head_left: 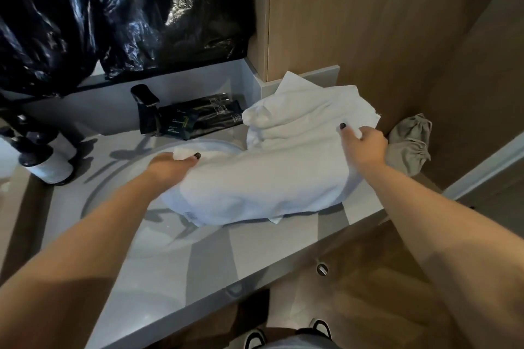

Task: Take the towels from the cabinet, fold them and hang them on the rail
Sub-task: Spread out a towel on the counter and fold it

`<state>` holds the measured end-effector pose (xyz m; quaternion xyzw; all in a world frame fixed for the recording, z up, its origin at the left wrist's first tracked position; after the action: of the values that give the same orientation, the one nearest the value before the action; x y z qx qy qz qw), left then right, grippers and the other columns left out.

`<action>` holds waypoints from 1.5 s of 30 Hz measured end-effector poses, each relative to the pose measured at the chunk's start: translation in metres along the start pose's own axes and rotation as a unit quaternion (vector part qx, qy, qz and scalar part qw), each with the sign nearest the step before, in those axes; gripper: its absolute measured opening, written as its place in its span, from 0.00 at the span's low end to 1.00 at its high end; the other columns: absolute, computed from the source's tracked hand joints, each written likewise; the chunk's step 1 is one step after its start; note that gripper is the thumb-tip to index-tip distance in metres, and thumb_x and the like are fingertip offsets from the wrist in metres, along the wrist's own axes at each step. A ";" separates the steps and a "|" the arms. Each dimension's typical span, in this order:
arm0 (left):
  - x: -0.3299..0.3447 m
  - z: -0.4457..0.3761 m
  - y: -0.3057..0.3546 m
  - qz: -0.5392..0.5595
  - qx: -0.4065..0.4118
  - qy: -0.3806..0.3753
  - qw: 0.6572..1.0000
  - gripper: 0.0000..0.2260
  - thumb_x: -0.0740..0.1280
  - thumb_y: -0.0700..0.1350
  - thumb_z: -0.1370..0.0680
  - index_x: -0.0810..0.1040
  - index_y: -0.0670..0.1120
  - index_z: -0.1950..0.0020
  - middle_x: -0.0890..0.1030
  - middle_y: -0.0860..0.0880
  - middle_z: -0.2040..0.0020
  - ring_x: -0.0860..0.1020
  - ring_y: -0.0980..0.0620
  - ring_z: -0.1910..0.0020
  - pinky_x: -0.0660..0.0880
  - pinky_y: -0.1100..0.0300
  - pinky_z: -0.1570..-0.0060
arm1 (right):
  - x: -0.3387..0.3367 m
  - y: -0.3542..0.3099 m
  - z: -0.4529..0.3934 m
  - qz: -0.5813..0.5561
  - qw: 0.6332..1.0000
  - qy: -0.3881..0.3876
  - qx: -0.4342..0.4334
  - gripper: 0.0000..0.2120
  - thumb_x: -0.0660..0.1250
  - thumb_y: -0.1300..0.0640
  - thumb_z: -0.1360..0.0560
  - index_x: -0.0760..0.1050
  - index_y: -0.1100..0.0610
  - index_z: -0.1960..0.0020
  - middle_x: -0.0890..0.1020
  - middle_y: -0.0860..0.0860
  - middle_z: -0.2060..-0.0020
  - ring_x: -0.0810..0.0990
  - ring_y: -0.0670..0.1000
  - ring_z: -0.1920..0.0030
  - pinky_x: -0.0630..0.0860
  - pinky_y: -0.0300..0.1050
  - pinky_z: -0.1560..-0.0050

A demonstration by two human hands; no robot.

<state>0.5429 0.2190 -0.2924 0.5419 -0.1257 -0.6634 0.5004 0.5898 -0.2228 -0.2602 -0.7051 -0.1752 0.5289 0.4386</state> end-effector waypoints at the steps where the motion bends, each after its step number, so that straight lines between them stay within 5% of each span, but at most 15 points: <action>1: -0.001 -0.005 0.005 -0.010 0.001 -0.008 1.000 0.17 0.69 0.57 0.23 0.74 0.47 0.44 0.76 0.46 0.48 0.74 0.44 0.50 0.70 0.55 0.48 | -0.002 -0.005 -0.004 0.016 1.000 0.015 0.002 0.24 0.64 0.47 0.21 0.61 0.56 0.70 0.66 0.51 0.72 0.65 0.51 0.71 0.58 0.43 0.72; 8: -0.049 0.023 0.060 0.034 0.152 0.159 0.975 0.13 0.61 0.57 0.19 0.74 0.49 0.50 0.76 0.48 0.57 0.74 0.48 0.61 0.68 0.56 0.61 | -0.040 -0.037 -0.006 -0.114 0.983 0.121 -0.082 0.16 0.64 0.45 0.22 0.71 0.54 0.64 0.71 0.45 0.70 0.68 0.43 0.69 0.65 0.42 0.64; 11: -0.035 0.052 0.015 0.149 0.189 0.115 0.964 0.08 0.61 0.54 0.18 0.77 0.51 0.49 0.79 0.53 0.57 0.78 0.50 0.57 0.75 0.54 0.58 | -0.035 -0.010 0.029 -0.145 0.980 0.091 -0.099 0.16 0.64 0.49 0.20 0.72 0.58 0.62 0.72 0.51 0.68 0.67 0.44 0.67 0.64 0.37 0.66; 15: 0.024 0.072 -0.086 0.126 0.128 0.012 0.984 0.08 0.62 0.57 0.19 0.80 0.59 0.48 0.83 0.62 0.58 0.80 0.55 0.52 0.75 0.57 0.52 | -0.003 0.070 0.095 -0.081 0.996 -0.009 -0.023 0.13 0.61 0.50 0.19 0.72 0.61 0.54 0.73 0.51 0.65 0.71 0.49 0.64 0.65 0.43 0.65; 20: 0.042 0.084 -0.131 0.179 0.067 0.005 0.981 0.07 0.62 0.46 0.18 0.78 0.48 0.45 0.82 0.56 0.52 0.79 0.51 0.50 0.71 0.53 0.45 | 0.003 0.116 0.137 0.007 0.998 -0.049 0.025 0.08 0.56 0.50 0.18 0.66 0.54 0.45 0.76 0.52 0.57 0.76 0.57 0.56 0.69 0.46 0.64; 24: 0.034 0.070 -0.130 0.072 0.095 0.077 0.990 0.11 0.62 0.52 0.18 0.79 0.47 0.45 0.81 0.46 0.52 0.78 0.43 0.50 0.71 0.50 0.49 | 0.005 0.105 0.128 0.041 0.997 -0.059 0.017 0.08 0.55 0.49 0.17 0.66 0.54 0.47 0.75 0.47 0.60 0.76 0.56 0.57 0.70 0.49 0.60; 29: 0.030 0.048 -0.098 -0.031 0.146 0.096 0.984 0.23 0.55 0.62 0.19 0.76 0.44 0.51 0.78 0.47 0.64 0.77 0.45 0.64 0.73 0.54 0.63 | 0.011 0.101 0.111 0.086 0.995 -0.024 0.031 0.11 0.55 0.48 0.17 0.66 0.55 0.50 0.76 0.55 0.62 0.76 0.61 0.60 0.74 0.53 0.60; 36: 0.061 -0.013 -0.125 -0.190 0.005 0.000 0.982 0.21 0.58 0.59 0.19 0.73 0.41 0.57 0.77 0.43 0.58 0.77 0.38 0.50 0.66 0.53 0.54 | 0.027 0.106 0.097 0.204 0.975 -0.037 0.074 0.16 0.55 0.46 0.17 0.67 0.59 0.53 0.76 0.56 0.63 0.73 0.59 0.63 0.71 0.51 0.63; 38: 0.057 -0.015 -0.119 -0.219 -0.017 0.016 0.976 0.20 0.60 0.60 0.20 0.72 0.42 0.51 0.78 0.41 0.52 0.76 0.38 0.47 0.68 0.52 0.52 | 0.029 0.105 0.097 0.214 0.973 -0.027 0.083 0.15 0.56 0.47 0.18 0.69 0.60 0.51 0.78 0.57 0.60 0.77 0.61 0.60 0.72 0.52 0.62; 40: 0.053 -0.006 -0.097 -0.252 0.010 0.066 0.966 0.20 0.62 0.57 0.20 0.71 0.44 0.37 0.77 0.41 0.40 0.75 0.38 0.40 0.71 0.48 0.45 | 0.027 0.095 0.098 0.249 0.967 0.015 0.043 0.12 0.61 0.53 0.19 0.71 0.61 0.42 0.79 0.60 0.48 0.79 0.64 0.50 0.74 0.55 0.54; 42: 0.071 0.013 -0.063 -0.292 0.126 0.097 0.943 0.23 0.60 0.55 0.19 0.68 0.45 0.28 0.69 0.42 0.28 0.69 0.40 0.30 0.66 0.45 0.33 | 0.037 0.076 0.102 0.309 0.949 0.029 -0.054 0.21 0.66 0.64 0.25 0.70 0.62 0.32 0.74 0.62 0.36 0.73 0.64 0.37 0.70 0.60 0.41; 45: 0.141 0.051 -0.033 -0.365 0.283 -0.022 0.887 0.31 0.38 0.59 0.20 0.54 0.47 0.20 0.53 0.47 0.19 0.50 0.49 0.20 0.49 0.48 0.24 | 0.087 0.027 0.131 0.291 0.910 -0.051 -0.290 0.30 0.66 0.70 0.33 0.70 0.61 0.31 0.71 0.64 0.31 0.66 0.63 0.30 0.63 0.62 0.32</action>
<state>0.4944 0.1021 -0.3801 0.6536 -0.1127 -0.7471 0.0455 0.4996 -0.1190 -0.3403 -0.7931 -0.1300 0.5942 0.0313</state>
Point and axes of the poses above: each hand's wrist, its own z-axis away from the middle knuckle, its own x-axis out of the palm, y = z × x, the point moved 9 cm from there along -z, towards the middle knuckle
